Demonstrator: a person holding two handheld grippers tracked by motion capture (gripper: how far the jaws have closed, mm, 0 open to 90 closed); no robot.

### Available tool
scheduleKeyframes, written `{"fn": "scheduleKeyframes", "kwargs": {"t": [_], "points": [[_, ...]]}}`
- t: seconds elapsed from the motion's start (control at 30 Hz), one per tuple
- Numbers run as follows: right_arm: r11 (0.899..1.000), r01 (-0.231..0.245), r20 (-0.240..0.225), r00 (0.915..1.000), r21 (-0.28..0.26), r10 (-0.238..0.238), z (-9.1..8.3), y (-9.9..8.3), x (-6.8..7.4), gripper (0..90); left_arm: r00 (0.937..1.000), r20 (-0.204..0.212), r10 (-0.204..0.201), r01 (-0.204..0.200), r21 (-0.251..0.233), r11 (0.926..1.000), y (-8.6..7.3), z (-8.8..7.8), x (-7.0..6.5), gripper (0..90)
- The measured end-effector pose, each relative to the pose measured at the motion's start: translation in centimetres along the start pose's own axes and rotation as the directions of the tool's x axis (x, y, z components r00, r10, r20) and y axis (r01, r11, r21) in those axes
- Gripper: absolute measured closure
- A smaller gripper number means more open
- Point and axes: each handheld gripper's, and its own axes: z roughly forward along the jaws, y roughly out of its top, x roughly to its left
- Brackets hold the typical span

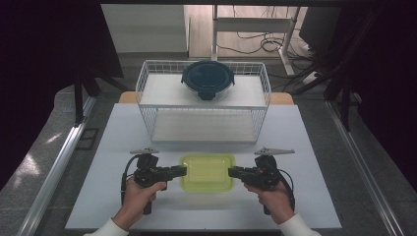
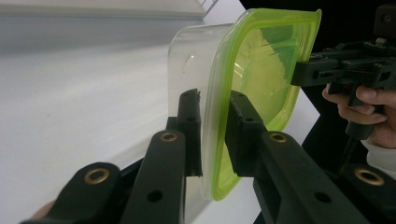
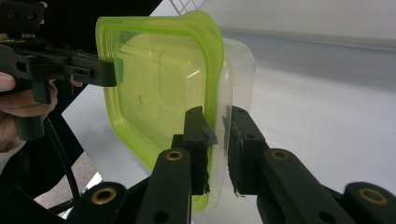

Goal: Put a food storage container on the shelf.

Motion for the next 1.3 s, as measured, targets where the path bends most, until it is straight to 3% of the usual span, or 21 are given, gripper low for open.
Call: {"fn": "scheduleKeyframes", "kwargs": {"t": [0.33,0.77,1.3], "points": [[0.996,0.077,0.011,0.997,-0.039,-0.077,-1.1,1.6,1.1,77.8,0.9989,0.007,0.046,-0.045,-0.038,0.9982,1.7,-1.3,-0.8,77.4],[0.99,0.115,0.024,0.9933,-0.083,-0.113,-2.0,3.9,1.9,78.0,0.9941,-0.015,0.108,-0.109,-0.08,0.9908,4.2,-2.6,-2.4,77.3],[0.98,0.159,0.039,0.987,-0.119,-0.156,-3.3,6.8,2.7,77.9,0.9912,-0.01,0.132,-0.132,-0.118,0.9841,7.0,-3.4,-3.2,77.3]]}}
